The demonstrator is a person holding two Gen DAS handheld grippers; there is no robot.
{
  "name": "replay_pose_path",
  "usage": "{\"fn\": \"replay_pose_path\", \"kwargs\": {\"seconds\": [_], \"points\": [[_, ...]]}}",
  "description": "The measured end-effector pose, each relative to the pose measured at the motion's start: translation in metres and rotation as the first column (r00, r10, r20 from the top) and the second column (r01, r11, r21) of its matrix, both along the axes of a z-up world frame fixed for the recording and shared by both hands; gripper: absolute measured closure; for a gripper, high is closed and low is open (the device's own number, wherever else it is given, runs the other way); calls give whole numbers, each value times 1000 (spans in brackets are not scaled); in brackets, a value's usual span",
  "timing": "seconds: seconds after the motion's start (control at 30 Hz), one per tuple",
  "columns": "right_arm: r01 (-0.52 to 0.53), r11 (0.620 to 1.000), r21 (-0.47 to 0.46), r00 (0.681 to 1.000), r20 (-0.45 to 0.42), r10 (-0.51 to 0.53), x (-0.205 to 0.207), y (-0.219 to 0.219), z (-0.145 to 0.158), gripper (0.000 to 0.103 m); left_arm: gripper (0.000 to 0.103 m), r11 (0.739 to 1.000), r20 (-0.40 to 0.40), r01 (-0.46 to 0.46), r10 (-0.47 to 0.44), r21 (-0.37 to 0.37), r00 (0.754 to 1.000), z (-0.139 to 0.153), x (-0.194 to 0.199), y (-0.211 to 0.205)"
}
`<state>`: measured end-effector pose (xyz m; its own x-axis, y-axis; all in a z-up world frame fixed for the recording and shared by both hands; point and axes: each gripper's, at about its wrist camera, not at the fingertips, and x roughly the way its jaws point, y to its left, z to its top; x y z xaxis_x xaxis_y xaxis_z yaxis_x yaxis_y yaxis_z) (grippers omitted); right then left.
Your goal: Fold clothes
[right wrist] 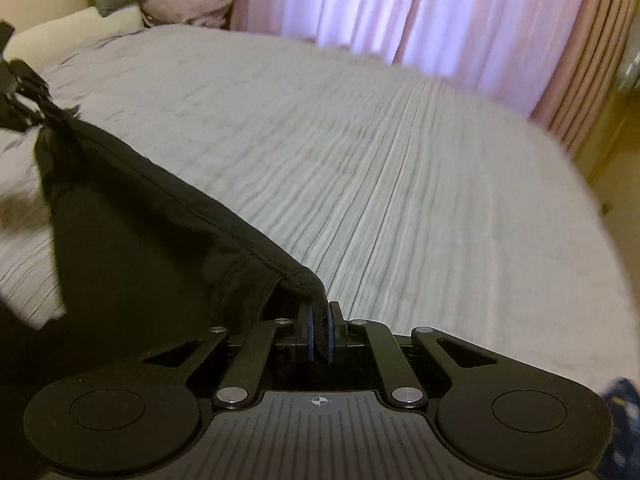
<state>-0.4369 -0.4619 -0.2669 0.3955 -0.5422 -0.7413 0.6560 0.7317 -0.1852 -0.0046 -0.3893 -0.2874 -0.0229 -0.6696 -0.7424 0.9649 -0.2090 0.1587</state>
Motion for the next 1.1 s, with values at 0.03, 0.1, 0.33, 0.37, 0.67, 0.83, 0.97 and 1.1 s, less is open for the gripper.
{"fn": "replay_pose_path", "kwargs": {"seconds": [0.03,0.1,0.33,0.37,0.67,0.83,0.97,1.1], "points": [[6,1000,-20,1000,-11,-6,-4,24,7,98,93,1000,-28,-24,23,-13,999,9,-7,25],[49,999,11,998,-49,-49,-7,60,-1,98,93,997,-97,-73,72,-2,993,15,-22,77],[209,972,108,964,-193,-186,-19,187,-32,90,90,933,-240,-236,303,272,922,-30,-74,217],[232,965,120,955,-214,-204,-21,205,-36,88,89,921,-228,-233,310,313,923,-38,-81,227],[575,724,381,776,28,-630,-77,266,-32,62,76,880,-341,-337,447,335,827,-27,-59,256],[584,450,676,328,311,-892,-148,234,-41,62,70,820,-354,-470,567,328,744,-34,-43,249],[535,372,758,157,343,-926,-181,210,-59,62,63,753,-343,-575,658,319,671,-33,-36,251],[554,357,752,157,326,-932,-189,190,-71,62,55,697,-282,-659,717,283,637,-32,-27,243]]}}
